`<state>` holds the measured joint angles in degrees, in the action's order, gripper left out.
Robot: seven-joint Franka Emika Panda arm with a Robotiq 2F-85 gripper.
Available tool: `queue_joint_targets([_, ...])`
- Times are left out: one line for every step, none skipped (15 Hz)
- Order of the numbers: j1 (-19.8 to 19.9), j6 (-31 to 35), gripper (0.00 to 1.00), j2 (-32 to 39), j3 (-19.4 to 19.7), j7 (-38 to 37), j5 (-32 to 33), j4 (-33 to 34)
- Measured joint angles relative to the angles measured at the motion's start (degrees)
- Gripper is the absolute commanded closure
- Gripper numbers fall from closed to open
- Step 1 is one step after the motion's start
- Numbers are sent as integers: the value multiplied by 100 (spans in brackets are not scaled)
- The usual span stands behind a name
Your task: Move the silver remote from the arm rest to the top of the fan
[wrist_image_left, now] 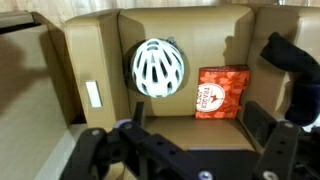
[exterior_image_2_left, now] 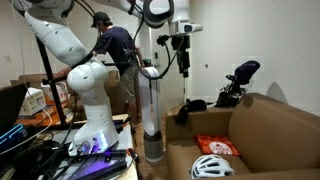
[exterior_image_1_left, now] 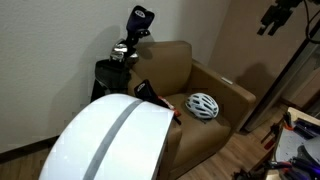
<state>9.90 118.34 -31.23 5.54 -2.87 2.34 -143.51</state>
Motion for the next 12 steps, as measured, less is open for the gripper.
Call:
queue_joint_targets([77,159,0,226,52,-2,76,1])
queue_joint_targets([143,328,0,453,129,-1,112,-1])
queue_joint_targets([191,493,0,663,221,-1,126,-2])
queue_joint_targets([237,690,0,880,327,-1,138,-4])
queue_joint_targets([291,905,0,1083,422,-1,168,-7])
queue_joint_targets([368,1147,0,1297,511,-2,253,-13])
queue_joint_targets([468,1368,0,1515,593,-8,358,-18])
queue_joint_targets([565,1488,0,1715,671,-37,418,-15])
queue_joint_targets([639,1501,0,1871,744,-67,425,-1])
queue_joint_targets([656,1501,0,1947,791,-68,425,5])
queue_joint_targets([650,1501,0,1957,798,-68,425,6])
queue_joint_targets([634,1501,0,1942,792,-68,425,7])
